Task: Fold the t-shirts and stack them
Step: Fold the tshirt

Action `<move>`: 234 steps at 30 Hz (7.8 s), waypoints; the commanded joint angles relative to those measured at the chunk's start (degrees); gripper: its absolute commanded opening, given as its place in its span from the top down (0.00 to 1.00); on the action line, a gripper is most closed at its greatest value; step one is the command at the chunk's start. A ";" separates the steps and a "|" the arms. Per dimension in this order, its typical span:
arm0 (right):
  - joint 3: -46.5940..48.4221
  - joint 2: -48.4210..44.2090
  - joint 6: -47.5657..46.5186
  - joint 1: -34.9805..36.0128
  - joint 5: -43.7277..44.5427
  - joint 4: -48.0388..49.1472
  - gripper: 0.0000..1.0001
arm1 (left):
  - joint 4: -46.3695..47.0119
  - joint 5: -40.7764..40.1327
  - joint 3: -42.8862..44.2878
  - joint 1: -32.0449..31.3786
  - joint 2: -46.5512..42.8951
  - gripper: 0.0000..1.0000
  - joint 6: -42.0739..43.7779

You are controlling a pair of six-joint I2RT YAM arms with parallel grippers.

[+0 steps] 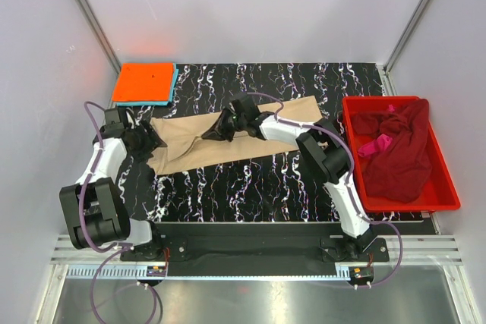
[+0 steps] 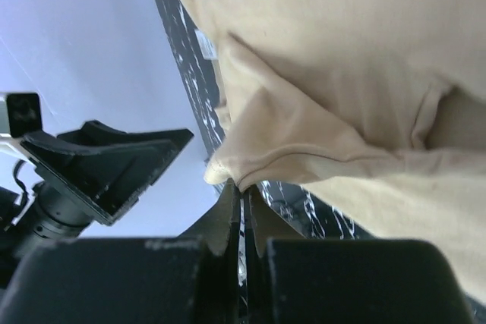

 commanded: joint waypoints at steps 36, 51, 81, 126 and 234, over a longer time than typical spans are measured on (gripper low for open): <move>12.32 11.06 0.23 -5.70 -11.39 4.55 0.89 | 10.00 6.80 -0.01 -8.51 11.06 0.65 -7.68; 13.11 11.68 -0.65 -7.37 -12.00 4.02 0.85 | 7.10 3.81 10.27 -8.59 14.22 1.00 -7.59; 23.03 18.88 -0.65 -10.62 -14.38 2.27 0.91 | 9.12 2.05 23.02 -8.15 27.84 1.00 -10.75; 45.01 28.38 -28.87 -8.51 -14.55 -22.79 0.63 | 5.43 -0.86 30.58 -6.75 32.15 0.50 1.46; -16.87 -35.24 -46.53 -16.25 26.22 -50.55 0.00 | -28.06 -36.25 41.48 -32.68 35.66 0.04 -27.80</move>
